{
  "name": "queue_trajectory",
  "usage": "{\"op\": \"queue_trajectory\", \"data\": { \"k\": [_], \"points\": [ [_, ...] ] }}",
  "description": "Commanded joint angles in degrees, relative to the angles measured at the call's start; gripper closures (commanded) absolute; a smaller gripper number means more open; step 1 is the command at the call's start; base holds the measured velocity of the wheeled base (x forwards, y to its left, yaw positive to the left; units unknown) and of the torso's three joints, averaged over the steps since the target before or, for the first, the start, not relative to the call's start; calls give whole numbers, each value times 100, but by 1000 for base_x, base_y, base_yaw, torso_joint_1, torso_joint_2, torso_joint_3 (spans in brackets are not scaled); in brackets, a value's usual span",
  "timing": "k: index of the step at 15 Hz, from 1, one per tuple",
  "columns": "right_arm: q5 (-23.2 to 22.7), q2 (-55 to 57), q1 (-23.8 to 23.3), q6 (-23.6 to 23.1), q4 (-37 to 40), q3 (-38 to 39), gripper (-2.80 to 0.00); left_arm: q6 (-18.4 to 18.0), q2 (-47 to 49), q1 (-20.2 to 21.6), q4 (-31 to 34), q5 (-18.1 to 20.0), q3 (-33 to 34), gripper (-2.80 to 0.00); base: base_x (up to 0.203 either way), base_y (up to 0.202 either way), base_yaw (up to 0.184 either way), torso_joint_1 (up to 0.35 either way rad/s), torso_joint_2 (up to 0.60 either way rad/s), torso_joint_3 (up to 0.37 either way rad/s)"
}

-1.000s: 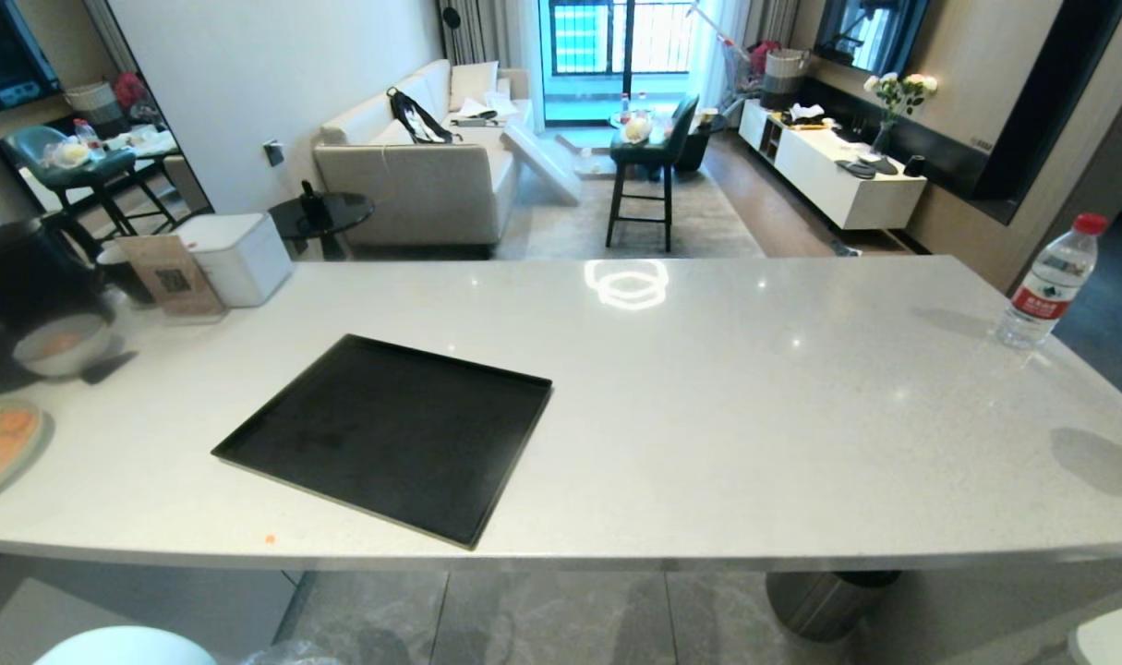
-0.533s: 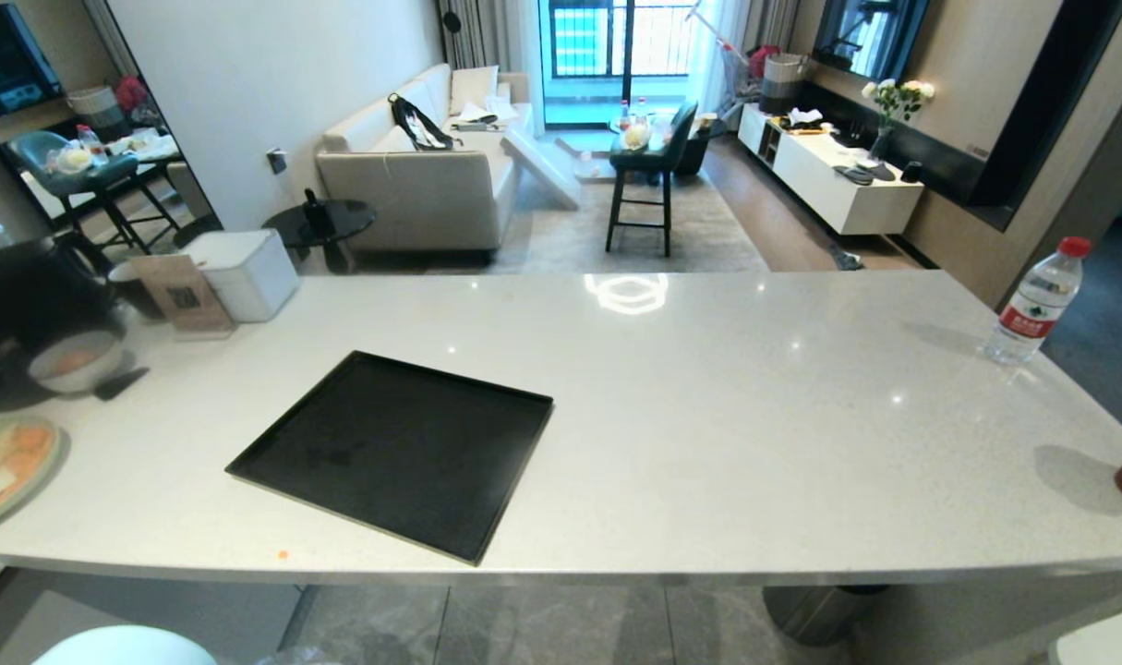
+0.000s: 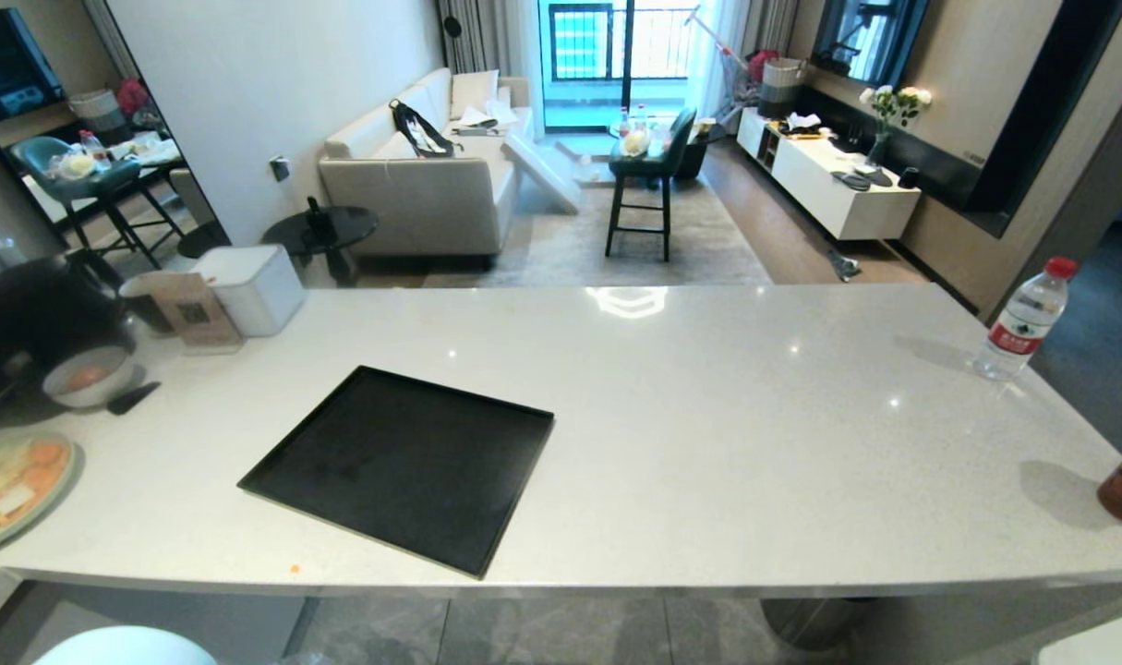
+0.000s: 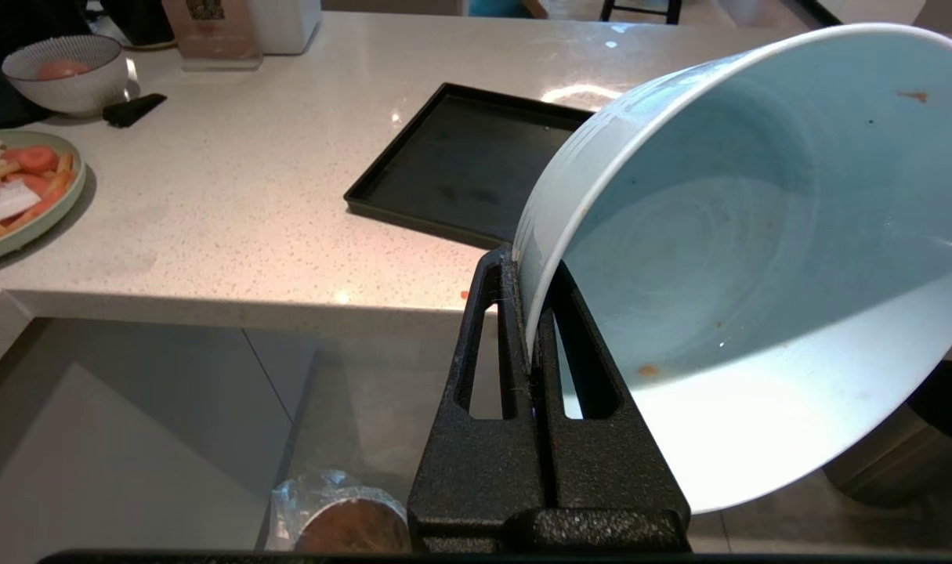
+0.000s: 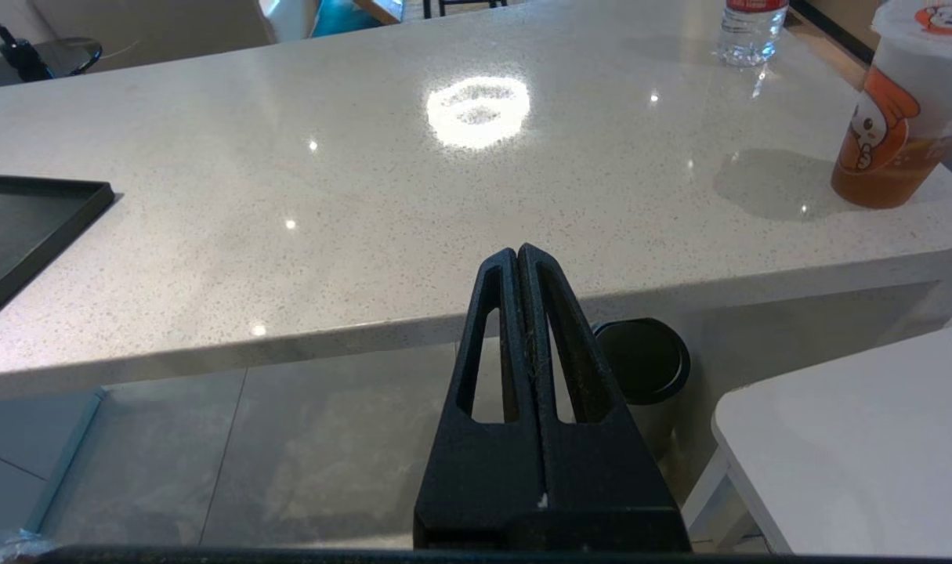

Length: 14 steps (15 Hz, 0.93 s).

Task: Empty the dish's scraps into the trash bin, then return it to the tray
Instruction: Put the bowl back to the table

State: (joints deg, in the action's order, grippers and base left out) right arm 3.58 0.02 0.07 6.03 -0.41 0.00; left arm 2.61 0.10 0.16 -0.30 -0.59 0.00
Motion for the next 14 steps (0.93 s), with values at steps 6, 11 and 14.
{"op": "queue_trajectory", "data": {
  "k": [6,11,14],
  "points": [
    [2,-2,1,12,-2,0,0,3,8,2,-5,-2,0,0,0,0,0,74,-173,-89],
    [2,-2,1,12,-2,0,0,3,3,2,-5,-2,0,0,0,0,0,0,0,0],
    [2,-2,1,12,-2,0,0,3,4,2,-5,-2,0,0,0,0,0,0,0,0]
  ]
}}
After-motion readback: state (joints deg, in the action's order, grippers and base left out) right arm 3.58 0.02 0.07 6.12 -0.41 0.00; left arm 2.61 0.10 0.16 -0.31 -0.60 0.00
